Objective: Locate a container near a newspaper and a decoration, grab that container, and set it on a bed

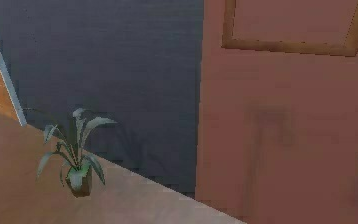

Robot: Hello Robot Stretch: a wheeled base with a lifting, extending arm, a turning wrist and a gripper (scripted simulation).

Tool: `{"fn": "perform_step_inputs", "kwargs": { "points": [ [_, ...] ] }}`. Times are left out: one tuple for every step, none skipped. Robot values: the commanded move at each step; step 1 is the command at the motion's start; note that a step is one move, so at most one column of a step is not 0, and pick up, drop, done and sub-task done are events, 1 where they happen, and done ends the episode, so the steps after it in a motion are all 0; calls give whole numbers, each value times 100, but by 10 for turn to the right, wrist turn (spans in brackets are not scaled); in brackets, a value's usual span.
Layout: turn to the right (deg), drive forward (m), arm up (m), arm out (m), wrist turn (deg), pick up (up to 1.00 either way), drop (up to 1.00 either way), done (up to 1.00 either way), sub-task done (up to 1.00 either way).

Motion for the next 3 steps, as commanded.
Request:
{"fn": "perform_step_inputs", "kwargs": {
  "points": [
    [90,0,0,0,0,0,0,0,0],
    [0,55,0,0,0,0,0,0,0],
    [450,0,0,0,0,0,0,0,0]
  ]
}}
